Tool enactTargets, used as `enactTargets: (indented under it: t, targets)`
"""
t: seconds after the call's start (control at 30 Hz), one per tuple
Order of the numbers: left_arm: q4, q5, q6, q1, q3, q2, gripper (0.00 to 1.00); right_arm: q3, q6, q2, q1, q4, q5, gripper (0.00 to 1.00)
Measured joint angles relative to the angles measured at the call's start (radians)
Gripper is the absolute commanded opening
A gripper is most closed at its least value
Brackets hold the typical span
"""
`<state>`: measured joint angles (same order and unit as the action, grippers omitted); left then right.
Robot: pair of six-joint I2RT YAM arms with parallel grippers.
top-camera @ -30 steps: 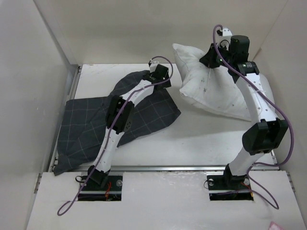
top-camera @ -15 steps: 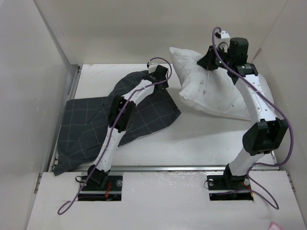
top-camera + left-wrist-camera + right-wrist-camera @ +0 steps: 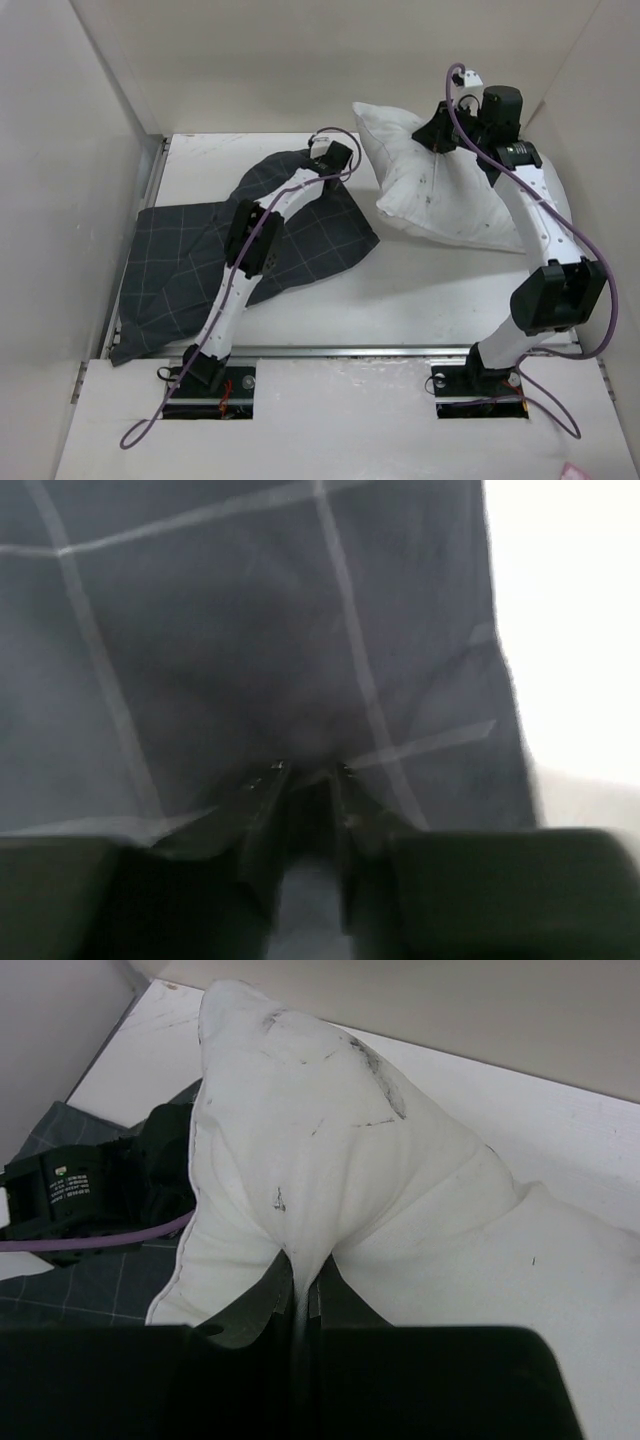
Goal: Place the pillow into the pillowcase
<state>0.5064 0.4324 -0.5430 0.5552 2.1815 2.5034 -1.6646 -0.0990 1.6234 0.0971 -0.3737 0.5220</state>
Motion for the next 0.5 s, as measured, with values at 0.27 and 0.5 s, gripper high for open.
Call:
enactTargets:
  t: [0.27,0.5]
  targets:
    - [-0.06,0.027,0.102,0.074,-0.239,-0.246,0.0,0.057,-0.01,-0.04,0.0,0.027,0.013,0.0]
    - [-0.198,-0.082,0.181,0.097,-0.441,-0.494,0.61,0.109,-0.012,-0.079,-0.004,0.046,0.008,0.0]
